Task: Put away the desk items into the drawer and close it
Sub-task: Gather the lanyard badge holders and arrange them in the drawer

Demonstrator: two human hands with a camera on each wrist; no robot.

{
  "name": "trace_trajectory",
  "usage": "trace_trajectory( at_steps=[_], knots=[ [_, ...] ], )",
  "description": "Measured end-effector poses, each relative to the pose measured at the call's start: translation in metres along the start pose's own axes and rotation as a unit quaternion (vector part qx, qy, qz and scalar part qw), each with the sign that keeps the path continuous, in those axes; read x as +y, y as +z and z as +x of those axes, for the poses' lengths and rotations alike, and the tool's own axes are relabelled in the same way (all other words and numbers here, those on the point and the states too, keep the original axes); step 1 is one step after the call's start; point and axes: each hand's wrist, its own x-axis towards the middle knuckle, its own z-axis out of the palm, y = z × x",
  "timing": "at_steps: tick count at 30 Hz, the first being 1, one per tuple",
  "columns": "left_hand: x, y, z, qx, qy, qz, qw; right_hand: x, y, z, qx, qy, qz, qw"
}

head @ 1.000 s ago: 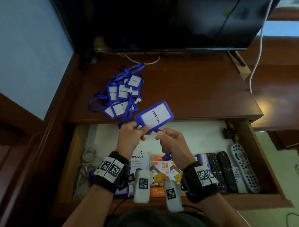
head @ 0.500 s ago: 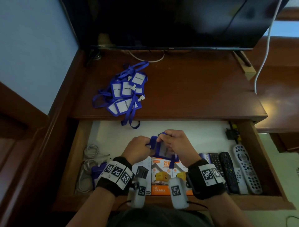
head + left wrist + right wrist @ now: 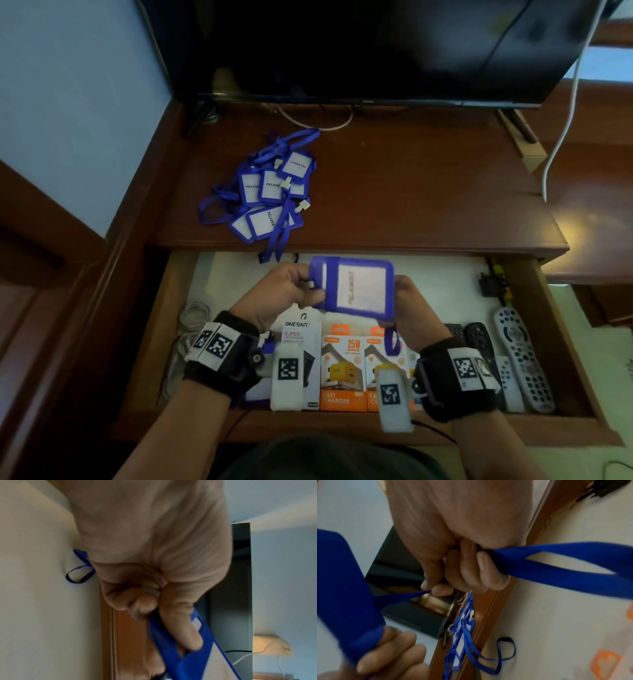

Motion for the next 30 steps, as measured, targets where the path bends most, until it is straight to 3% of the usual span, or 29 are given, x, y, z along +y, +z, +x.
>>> trace_trajectory(
  at_steps=[2, 6, 9, 11, 16, 21, 24, 27, 30],
  knots=[
    [-0.002, 0.006, 0.002, 0.054, 0.016, -0.030, 0.998, 0.002, 0.010, 0.003, -0.032, 0.058, 0.049, 0.997],
    [-0.005, 0.017, 0.008, 0.187, -0.032, -0.125, 0.974, 0.011, 0.033, -0.004, -0.047, -0.015, -0.105, 0.993],
    [-0.014, 0.015, 0.011, 0.251, -0.077, -0.077, 0.962, 0.009, 0.046, -0.009, -0.080, -0.048, -0.168, 0.981],
    [-0.020, 0.013, 0.009, 0.252, -0.080, 0.015, 0.964, 0.004, 0.050, -0.010, -0.090, -0.063, -0.212, 0.971],
    [-0.028, 0.015, 0.004, 0.152, -0.073, 0.222, 0.960, -0.016, 0.044, -0.018, -0.108, -0.074, -0.258, 0.957],
    [-0.023, 0.017, 0.007, 0.029, -0.091, 0.376, 0.922, -0.025, 0.034, -0.010, -0.102, -0.068, -0.295, 0.948],
    [-0.003, 0.014, 0.002, -0.055, -0.094, 0.461, 0.881, -0.029, 0.027, -0.007, -0.132, -0.055, -0.312, 0.939],
    [0.018, 0.004, -0.003, -0.129, -0.089, 0.438, 0.885, -0.033, 0.023, -0.011, -0.146, -0.076, -0.336, 0.927],
    [0.028, -0.005, -0.010, -0.196, -0.098, 0.371, 0.902, -0.032, 0.021, -0.013, -0.160, -0.077, -0.279, 0.944]
  ],
)
